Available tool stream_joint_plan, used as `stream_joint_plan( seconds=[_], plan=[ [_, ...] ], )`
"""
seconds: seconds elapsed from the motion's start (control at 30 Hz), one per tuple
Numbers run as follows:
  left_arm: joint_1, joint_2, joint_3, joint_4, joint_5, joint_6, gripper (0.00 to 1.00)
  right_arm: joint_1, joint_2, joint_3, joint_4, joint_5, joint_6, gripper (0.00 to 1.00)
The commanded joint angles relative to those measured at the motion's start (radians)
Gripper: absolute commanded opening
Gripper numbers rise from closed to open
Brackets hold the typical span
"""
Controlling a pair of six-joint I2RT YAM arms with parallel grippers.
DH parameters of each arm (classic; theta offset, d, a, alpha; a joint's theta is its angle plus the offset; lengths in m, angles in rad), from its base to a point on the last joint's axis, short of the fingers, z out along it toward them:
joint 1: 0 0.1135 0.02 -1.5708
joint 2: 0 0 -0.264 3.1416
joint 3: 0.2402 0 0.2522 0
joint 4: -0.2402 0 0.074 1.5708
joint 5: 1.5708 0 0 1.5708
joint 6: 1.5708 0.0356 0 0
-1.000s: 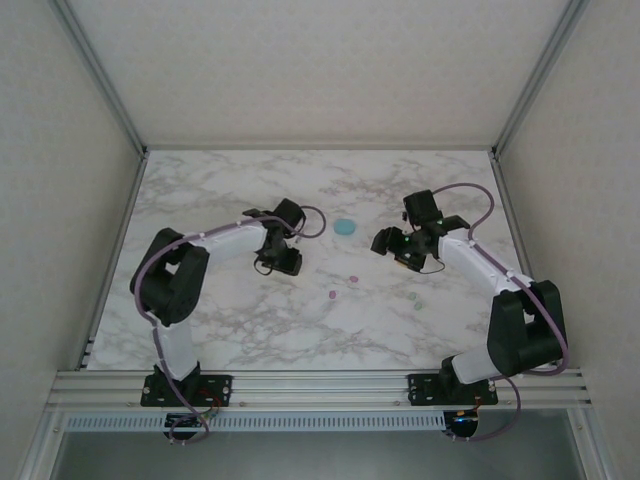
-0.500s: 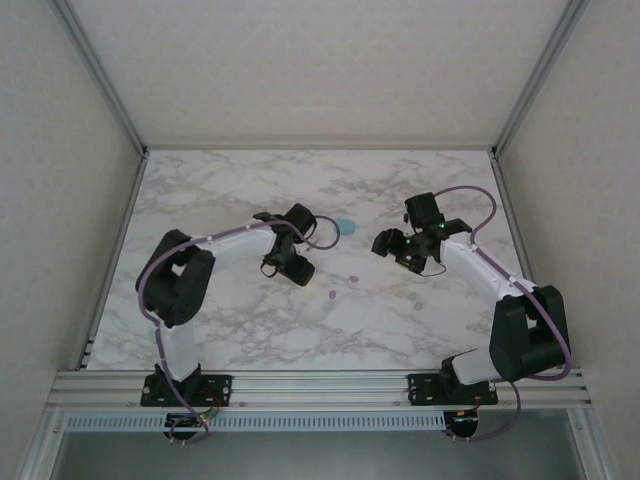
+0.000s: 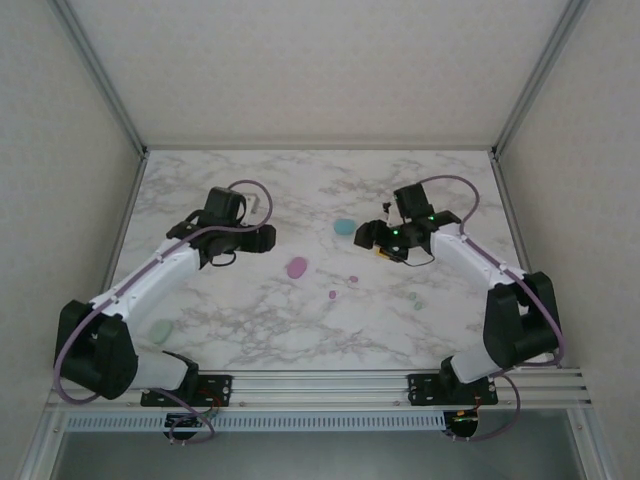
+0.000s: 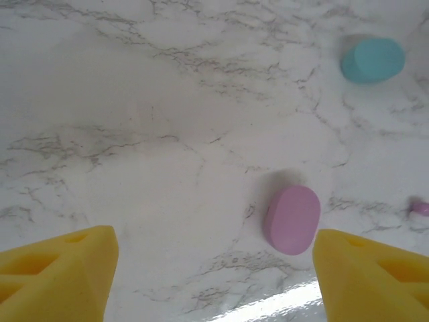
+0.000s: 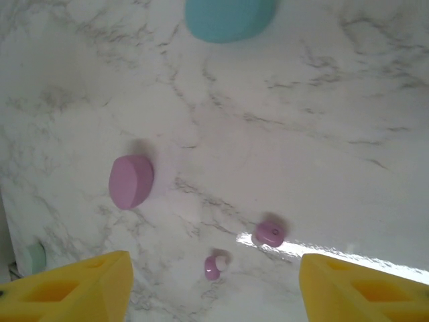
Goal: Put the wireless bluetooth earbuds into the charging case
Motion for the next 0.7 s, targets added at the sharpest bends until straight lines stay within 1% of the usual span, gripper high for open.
stream_joint_plan(
  seconds=[0.0,0.03,0.13,0.17,0.2,0.3,0.33,0.4,0.43,0.5,0.6,0.67],
  plan=[
    [0.002,-0.030,-0.051,0.078,-0.009,-0.125,0.73,0.065,0.062,0.093,-0.045,-0.024,-0.129,0.64],
    [0.004,-0.045,-0.070,0.096,-0.022,-0.149,0.72,0.092,0.083,0.118,-0.055,-0.004,-0.164,0.63],
    [0.024,-0.112,-0.125,0.138,-0.123,-0.241,0.73,0.196,0.140,0.208,-0.084,0.118,-0.401,0.62],
    [0.031,-0.136,-0.139,0.141,-0.164,-0.263,0.74,0.221,0.151,0.214,-0.056,0.150,-0.499,0.62],
    [0.038,-0.164,-0.151,0.138,-0.208,-0.286,0.74,0.236,0.155,0.210,-0.016,0.147,-0.608,0.62],
    [0.063,-0.244,-0.186,0.127,-0.313,-0.337,0.76,0.246,0.161,0.163,0.117,0.058,-0.958,0.64],
    [0.069,-0.267,-0.198,0.118,-0.344,-0.352,0.76,0.246,0.171,0.149,0.140,0.016,-1.130,0.64],
    [0.086,-0.314,-0.216,0.098,-0.395,-0.366,0.77,0.246,0.207,0.167,0.095,-0.054,-1.406,0.67],
    [0.092,-0.329,-0.221,0.085,-0.414,-0.368,0.78,0.246,0.236,0.191,0.069,-0.069,-1.497,0.68],
    [0.103,-0.363,-0.235,0.066,-0.442,-0.363,0.79,0.245,0.307,0.256,0.031,-0.076,-1.597,0.69],
    [0.121,-0.421,-0.260,0.049,-0.465,-0.351,0.81,0.252,0.431,0.386,-0.099,-0.119,-1.746,0.67],
    [0.132,-0.451,-0.273,0.039,-0.478,-0.344,0.82,0.257,0.474,0.423,-0.129,-0.128,-1.812,0.68]
  ],
)
